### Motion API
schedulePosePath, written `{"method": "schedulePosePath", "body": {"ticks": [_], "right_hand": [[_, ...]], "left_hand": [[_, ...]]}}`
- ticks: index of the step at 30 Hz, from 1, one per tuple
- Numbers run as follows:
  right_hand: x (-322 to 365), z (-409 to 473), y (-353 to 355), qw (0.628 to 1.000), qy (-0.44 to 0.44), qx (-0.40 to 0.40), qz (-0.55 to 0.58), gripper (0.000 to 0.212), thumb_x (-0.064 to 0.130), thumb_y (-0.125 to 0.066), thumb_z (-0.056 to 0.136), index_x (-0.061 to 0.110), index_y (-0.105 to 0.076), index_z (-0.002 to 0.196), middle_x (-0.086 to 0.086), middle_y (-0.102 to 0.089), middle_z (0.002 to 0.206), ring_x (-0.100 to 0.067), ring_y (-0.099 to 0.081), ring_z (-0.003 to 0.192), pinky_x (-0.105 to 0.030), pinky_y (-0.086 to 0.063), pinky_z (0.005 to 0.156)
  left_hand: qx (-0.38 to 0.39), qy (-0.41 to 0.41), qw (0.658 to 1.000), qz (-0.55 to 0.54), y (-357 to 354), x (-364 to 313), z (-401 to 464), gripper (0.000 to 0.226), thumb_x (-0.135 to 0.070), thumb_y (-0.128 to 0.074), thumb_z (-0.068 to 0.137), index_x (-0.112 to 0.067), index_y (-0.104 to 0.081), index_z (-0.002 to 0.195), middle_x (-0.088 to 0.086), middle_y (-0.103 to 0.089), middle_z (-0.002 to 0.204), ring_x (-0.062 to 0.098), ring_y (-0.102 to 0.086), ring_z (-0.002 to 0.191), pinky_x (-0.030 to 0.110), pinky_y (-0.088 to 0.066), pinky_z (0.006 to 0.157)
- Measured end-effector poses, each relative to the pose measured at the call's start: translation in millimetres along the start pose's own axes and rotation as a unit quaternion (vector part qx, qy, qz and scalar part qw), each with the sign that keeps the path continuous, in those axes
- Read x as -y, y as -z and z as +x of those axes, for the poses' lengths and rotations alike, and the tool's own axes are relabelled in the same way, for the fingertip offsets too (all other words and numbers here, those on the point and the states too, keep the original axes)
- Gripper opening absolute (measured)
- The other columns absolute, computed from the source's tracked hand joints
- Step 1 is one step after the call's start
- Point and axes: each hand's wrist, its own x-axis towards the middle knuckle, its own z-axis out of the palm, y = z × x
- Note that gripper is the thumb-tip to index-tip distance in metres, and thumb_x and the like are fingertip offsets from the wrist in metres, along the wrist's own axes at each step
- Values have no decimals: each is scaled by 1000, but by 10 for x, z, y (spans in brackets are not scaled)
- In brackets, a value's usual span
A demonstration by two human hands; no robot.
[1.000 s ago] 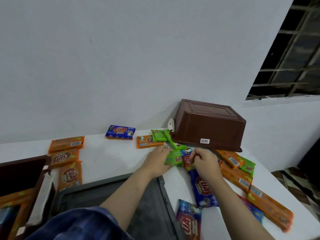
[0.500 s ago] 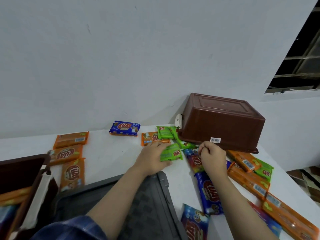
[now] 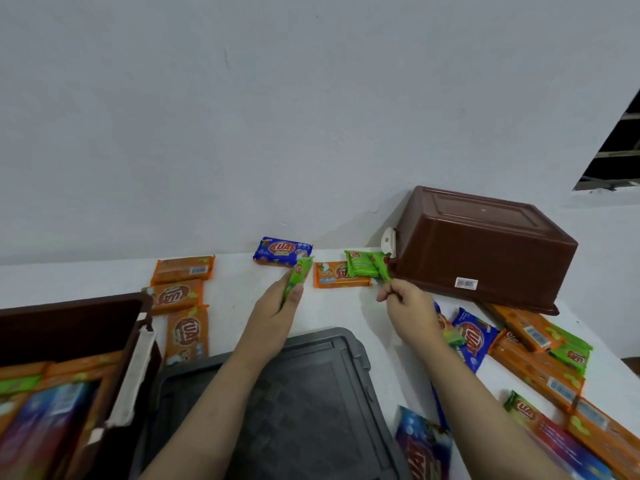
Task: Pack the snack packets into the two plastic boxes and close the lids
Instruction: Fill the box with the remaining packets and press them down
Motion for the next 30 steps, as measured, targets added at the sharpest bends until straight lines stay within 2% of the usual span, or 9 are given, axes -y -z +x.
{"method": "schedulePosePath", "body": {"ticks": [4,7,9,12,18,21,24,27,30], "right_hand": [[87,216,-313,980,73,120,-140,44,-8,-44,81,13,-70,110,-7,-60,125,-29,-49,119,-28,-34,100],[137,323,-510,953,91,194,-215,62,-2,-41,85,22,-47,142,-2,-37,153,-30,-34,134,-28,-22,109],[165,365,-616,933,92,230,-262,70,3,-38,87,26,-27,152,3,-19,161,-32,-25,136,-36,-24,113],[165,383,-691,922,91,222,-303,72,4,-36,88,25,-17,155,4,-21,161,-33,-25,132,-43,-30,111],[134,245,-722,911,185,160,-332,62,19,-52,90,29,-33,148,0,-39,139,-27,-36,125,-40,-38,99],[138,257,-727,902,186,224,-319,68,21,-57,90,34,-27,150,-2,-28,147,-30,-29,132,-42,-37,105],[206,445,-662,863,133,342,-348,85,16,-57,92,42,-4,153,7,-1,162,-37,-6,144,-53,-24,115],[305,591,-617,822,157,380,-395,86,20,-58,94,42,1,152,4,-11,161,-37,-15,142,-50,-24,115],[394,647,-585,816,186,363,-409,86,41,-68,85,33,-17,153,-2,-31,149,-30,-27,133,-43,-34,107]], "left_hand": [[-7,6,999,52,104,80,32,47,-44,-40,99,-39,-34,145,-20,-50,117,-20,-42,104,4,-31,83],[-13,10,997,77,122,123,39,48,-43,-41,99,-37,-32,146,-11,-52,115,0,-48,110,13,-33,88],[-13,8,996,89,136,152,41,49,-42,-42,98,-35,-33,146,-8,-52,117,6,-47,112,19,-33,92],[-11,13,995,100,164,228,32,51,-43,-42,98,-33,-33,147,-7,-52,121,5,-47,112,19,-34,89],[-16,19,993,113,149,362,-5,51,-45,-43,98,-32,-35,146,-7,-52,124,8,-47,115,24,-37,95],[-14,15,990,137,141,380,-31,52,-46,-43,97,-29,-36,145,-4,-51,128,11,-46,116,30,-40,100],[-9,15,990,142,133,359,-43,52,-46,-43,97,-29,-36,146,-4,-50,130,11,-45,118,31,-40,102],[-6,17,991,135,137,305,-74,51,-47,-41,98,-31,-34,146,-6,-50,131,9,-45,119,30,-40,101],[-3,8,991,131,172,250,-124,51,-47,-42,97,-32,-34,145,-7,-50,131,8,-45,119,32,-42,102]]}}
